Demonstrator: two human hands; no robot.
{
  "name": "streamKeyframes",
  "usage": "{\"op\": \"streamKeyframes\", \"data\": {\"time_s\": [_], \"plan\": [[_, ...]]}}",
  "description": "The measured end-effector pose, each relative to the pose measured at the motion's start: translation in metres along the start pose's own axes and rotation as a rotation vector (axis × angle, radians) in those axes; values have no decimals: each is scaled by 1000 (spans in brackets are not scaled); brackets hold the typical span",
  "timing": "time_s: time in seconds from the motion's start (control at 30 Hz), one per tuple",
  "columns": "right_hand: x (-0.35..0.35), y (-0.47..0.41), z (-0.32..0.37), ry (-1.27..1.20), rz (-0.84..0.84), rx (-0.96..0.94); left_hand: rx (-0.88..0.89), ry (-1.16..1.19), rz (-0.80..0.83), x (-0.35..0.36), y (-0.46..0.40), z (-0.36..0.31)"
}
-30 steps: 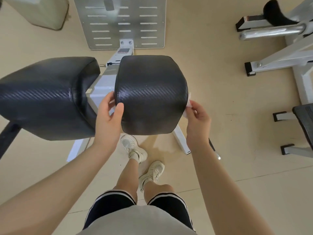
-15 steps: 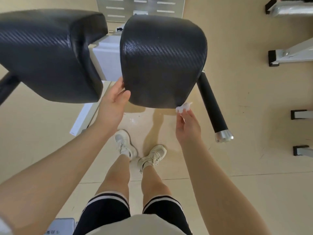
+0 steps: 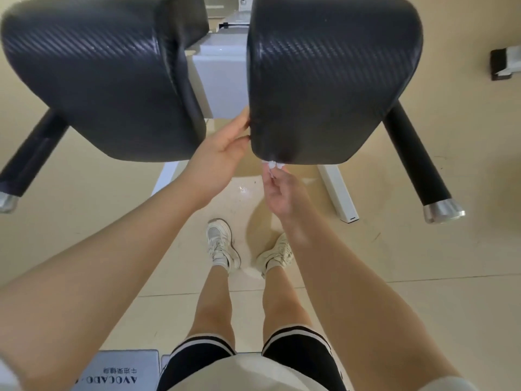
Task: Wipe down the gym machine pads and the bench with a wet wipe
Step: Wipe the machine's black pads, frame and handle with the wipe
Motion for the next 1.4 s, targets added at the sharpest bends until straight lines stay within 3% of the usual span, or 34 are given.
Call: {"op": "streamKeyframes", "data": {"time_s": [0.07, 0.13, 0.23, 0.3, 0.5, 0.63, 0.73, 0.8, 0.87, 0.9, 0.93, 1.03, 1.07, 1.13, 1.17, 1.23, 1.27, 1.3, 1.37, 1.4], "plan": [[-11, 1, 6, 109, -93, -36, -31, 0, 14, -5, -2, 3], [-31, -6, 11, -42, -151, -34, -53, 6, 54, -8, -4, 7], [-47, -9, 16, -37, -234, -48, -59, 21, 134, -9, -6, 15], [-40, -9, 5, -253, -290, -4, -73, 45, 130, -13, -9, 21], [44, 22, -15, -245, -62, 92, -82, 164, 136, -21, -2, 5], [49, 78, 23, -97, 26, -74, -10, 141, 90, -34, 14, -9], [69, 124, 76, 318, 144, -329, -8, 292, 19, -45, 24, -14], [88, 146, 120, 844, -26, -627, -12, 339, -19, -50, 31, -16], [118, 161, 155, 1406, -238, -1070, -4, 294, -25, -54, 34, -18], [137, 164, 161, 1634, -271, -1255, 3, 282, -27, -56, 36, -19], [153, 160, 159, 1849, -262, -1313, 9, 289, -28, -57, 36, -19], [170, 122, 128, 2787, -185, -1157, -5, 315, -40, -61, 36, -13], [167, 113, 115, 2950, -140, -1094, -12, 322, -41, -61, 36, -10], [157, 97, 90, 3179, -228, -902, -25, 336, -36, -60, 38, -3], [157, 94, 81, 3119, -295, -869, -38, 340, -34, -61, 40, -1], [142, 86, 56, 2931, -204, -747, -68, 331, -31, -63, 45, 6], [133, 78, 47, 2858, -127, -583, -80, 308, -28, -66, 48, 10], [133, 65, 39, 2737, -145, -676, -90, 281, -24, -70, 51, 14], [121, 59, 35, 2362, -65, -555, -107, 236, -20, -77, 57, 20], [115, 66, 42, 2090, -108, -540, -112, 226, -22, -81, 58, 20]]}}
Point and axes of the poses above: each hand's wrist, its own y-axis away from the middle knuckle, its own x-axis out of the palm, z = x × y, the point moved 6 cm from there along -y, towards the middle knuckle, and after that the axes turned 13 degrees about y, right-handed, at the moved point
